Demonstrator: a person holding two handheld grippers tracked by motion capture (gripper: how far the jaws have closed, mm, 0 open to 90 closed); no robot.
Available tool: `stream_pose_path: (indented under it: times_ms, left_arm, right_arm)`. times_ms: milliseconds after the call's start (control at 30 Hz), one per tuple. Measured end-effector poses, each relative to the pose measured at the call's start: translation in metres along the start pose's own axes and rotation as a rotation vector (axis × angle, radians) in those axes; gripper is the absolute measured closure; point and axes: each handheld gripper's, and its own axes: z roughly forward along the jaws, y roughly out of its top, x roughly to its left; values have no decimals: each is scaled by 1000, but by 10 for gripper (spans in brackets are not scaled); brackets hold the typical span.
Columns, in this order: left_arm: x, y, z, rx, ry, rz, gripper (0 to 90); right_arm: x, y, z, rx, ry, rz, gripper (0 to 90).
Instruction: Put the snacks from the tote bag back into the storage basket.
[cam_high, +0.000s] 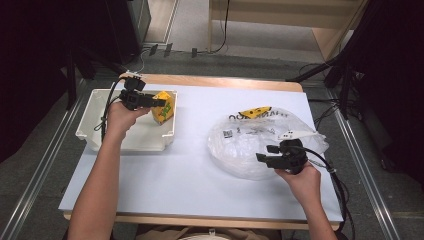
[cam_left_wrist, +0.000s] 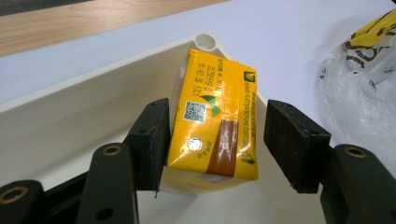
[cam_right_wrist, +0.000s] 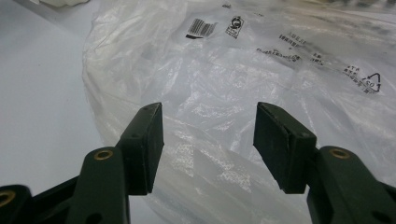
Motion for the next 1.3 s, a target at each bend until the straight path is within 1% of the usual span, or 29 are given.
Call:
stream_pose_path:
  times_ms: [100,267,367,467,567,600,633,700,733,800,833,900,933,967,1000,1100,1133,1167,1200,1233,1267,1300]
  left_arm:
    - [0,-1,-7,-14,-7,-1,420]
    - [-1,-4,-20,-32,-2,-12,420]
    - [-3,-6,-26,-32,2,-6,426]
    - [-5,-10,-32,-55,-16,-2,439]
    - [-7,-13,-36,-50,-14,2,467]
    - [-8,-14,-37,-43,-21,2,486]
    - [-8,-16,-38,-36,-30,5,524]
    - [-10,-19,-38,-30,-32,5,588]
    - [-10,-20,-38,-29,-39,2,620]
    - [-10,-24,-38,-29,-65,-2,687]
    - [-11,-26,-38,-22,-91,-1,758]
    - [-12,-30,-37,-9,-95,6,801]
    - [-13,-32,-36,-2,-89,9,825]
    - [-14,-33,-35,0,-84,14,834]
    - [-14,-35,-35,1,-86,14,863]
    - [-16,-40,-31,3,-76,32,900]
    - [-16,-41,-29,1,-69,32,900]
    - [-16,-42,-28,-7,-73,29,900]
    - [-16,-43,-28,-8,-77,22,900]
    - [-17,-44,-26,-8,-69,23,900]
    - [-17,-46,-25,-9,-75,18,900]
    - [-17,-48,-22,-5,-72,24,900]
  right_arm:
    - [-1,0,0,2,0,1,442]
    - [-2,1,1,-2,8,-3,442]
    - [-3,2,1,-5,10,2,442]
    - [-4,3,2,-2,19,10,443]
    - [-6,3,4,-1,21,13,443]
    - [-6,4,4,-2,22,14,443]
    - [-7,4,4,-4,22,16,443]
    - [-8,4,4,-6,23,17,444]
    - [-8,5,4,-6,23,20,444]
    - [-9,5,4,-10,21,21,446]
    - [-10,5,3,-13,23,20,449]
    - [-10,6,3,-23,25,15,462]
    - [-11,6,3,-28,20,14,462]
    - [-12,7,3,-33,16,9,462]
    - [-12,7,3,-31,16,14,463]
    - [-13,8,5,-28,19,10,465]
    - [-13,8,5,-30,22,12,466]
    - [-13,8,5,-31,24,13,467]
    - [-13,9,5,-33,26,13,467]
    - [-13,9,5,-33,28,14,469]
    - [-14,9,5,-36,31,13,470]
    - [-13,9,5,-35,31,18,477]
